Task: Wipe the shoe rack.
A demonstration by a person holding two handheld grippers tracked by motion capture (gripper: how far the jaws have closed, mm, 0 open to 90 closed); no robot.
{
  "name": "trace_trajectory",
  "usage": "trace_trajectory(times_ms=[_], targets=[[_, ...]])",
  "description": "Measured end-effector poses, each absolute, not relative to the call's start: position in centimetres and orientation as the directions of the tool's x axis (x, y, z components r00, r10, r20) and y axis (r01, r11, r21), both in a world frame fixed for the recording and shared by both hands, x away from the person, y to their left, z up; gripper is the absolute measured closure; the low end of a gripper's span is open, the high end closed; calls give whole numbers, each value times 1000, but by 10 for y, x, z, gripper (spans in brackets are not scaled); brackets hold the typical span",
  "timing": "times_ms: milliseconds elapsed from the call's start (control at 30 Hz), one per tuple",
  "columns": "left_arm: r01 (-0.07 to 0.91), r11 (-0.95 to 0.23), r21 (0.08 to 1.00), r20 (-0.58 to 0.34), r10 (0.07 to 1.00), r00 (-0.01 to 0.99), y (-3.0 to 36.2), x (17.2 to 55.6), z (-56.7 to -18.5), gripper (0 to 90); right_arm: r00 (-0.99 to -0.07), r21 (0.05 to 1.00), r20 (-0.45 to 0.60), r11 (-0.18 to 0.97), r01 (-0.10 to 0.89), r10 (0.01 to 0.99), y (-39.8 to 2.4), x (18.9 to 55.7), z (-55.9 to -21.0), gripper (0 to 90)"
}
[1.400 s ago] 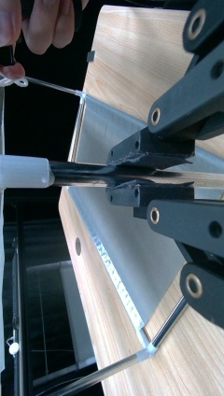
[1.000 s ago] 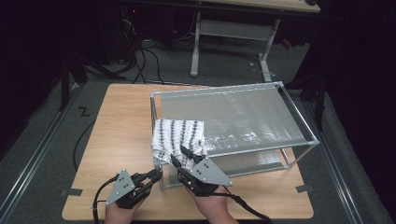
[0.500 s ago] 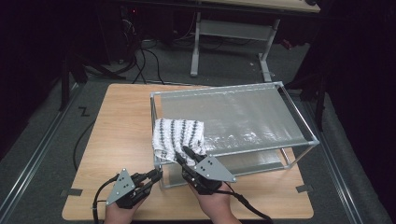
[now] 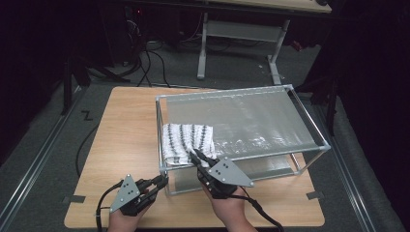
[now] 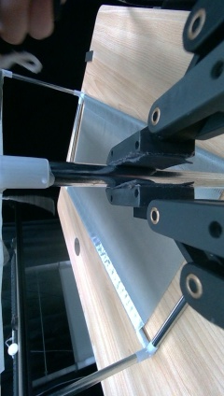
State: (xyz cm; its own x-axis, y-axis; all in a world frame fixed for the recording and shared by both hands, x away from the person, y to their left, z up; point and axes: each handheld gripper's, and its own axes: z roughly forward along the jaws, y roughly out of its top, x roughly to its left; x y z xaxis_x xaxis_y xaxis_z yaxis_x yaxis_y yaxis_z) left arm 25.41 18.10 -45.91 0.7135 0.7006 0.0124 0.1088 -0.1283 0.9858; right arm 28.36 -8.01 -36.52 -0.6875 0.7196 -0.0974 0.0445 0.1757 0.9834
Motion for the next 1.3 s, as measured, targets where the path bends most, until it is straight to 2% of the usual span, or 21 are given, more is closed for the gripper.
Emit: trace_trajectory(times_ms=[500, 733, 867, 967, 1167, 1200, 1233, 1300], targets=[[109, -133, 985, 16, 705, 709, 179, 256, -459, 807, -550, 988, -156, 137, -75, 821, -169, 254, -323, 829], [109, -134, 985, 18, 710, 704, 177, 257, -458, 806, -502, 986, -167, 156, -65, 849, -208, 220, -330, 829], [104, -134, 986, 26, 725, 688, 176, 258, -459, 806, -472, 984, -163, 179, -12, 866, -224, 205, -352, 831], [107, -130, 986, 23, 734, 679, 176, 261, -459, 807, -474, 981, -133, 182, 60, 871, -231, 207, -374, 831], [114, -132, 985, 23, 749, 662, 178, 266, -458, 808, -472, 961, -78, 193, 199, 878, -236, 228, -414, 831], [114, -132, 985, 23, 749, 662, 178, 266, -458, 808, -472, 961, -78, 193, 199, 878, -236, 228, -414, 831], [116, -133, 984, 25, 754, 656, 180, 268, -458, 808, -476, 943, -65, 210, 257, 877, -237, 239, -430, 831], [120, -134, 984, 25, 761, 648, 182, 270, -457, 808, -484, 919, -62, 239, 313, 873, -237, 248, -443, 830]])
